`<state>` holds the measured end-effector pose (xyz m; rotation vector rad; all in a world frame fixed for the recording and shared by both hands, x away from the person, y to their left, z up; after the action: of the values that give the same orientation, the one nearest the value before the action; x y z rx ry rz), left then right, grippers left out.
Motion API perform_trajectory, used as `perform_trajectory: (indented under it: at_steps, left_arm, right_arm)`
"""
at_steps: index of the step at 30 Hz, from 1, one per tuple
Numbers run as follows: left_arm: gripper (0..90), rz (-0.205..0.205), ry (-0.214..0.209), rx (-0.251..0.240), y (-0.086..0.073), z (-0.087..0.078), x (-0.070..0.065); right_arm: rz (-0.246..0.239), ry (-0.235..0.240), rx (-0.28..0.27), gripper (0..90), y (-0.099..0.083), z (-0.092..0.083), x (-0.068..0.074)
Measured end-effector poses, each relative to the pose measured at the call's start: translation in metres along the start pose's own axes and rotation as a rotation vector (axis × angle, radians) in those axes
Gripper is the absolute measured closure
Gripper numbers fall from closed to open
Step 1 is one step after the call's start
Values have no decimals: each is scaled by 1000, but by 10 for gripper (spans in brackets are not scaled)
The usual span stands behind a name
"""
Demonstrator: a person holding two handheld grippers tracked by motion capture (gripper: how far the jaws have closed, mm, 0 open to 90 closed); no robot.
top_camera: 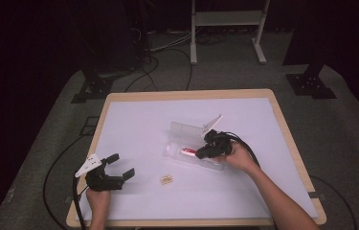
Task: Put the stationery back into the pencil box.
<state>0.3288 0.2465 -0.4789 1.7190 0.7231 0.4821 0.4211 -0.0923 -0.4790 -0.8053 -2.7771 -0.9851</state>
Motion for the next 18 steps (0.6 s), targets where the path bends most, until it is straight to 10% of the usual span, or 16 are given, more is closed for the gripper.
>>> perform_trajectory:
  at_steps: [18]
  left_arm:
    - [0, 1, 1, 0, 0, 0, 0]
  right_arm:
    - [-17, -11, -34, 705, 2, -11, 3]
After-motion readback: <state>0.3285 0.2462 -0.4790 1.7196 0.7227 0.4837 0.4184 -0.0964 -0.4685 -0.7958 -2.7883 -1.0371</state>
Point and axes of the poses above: each handheld gripper's, and its own axes: z roughly forward along the jaws, y roughly out of its top, x roughly to its left, the point moved 5 cm from there along z, roughly forward along the jaws, and after that the axes turned 9 degrees about z, right-handed, at the moved point
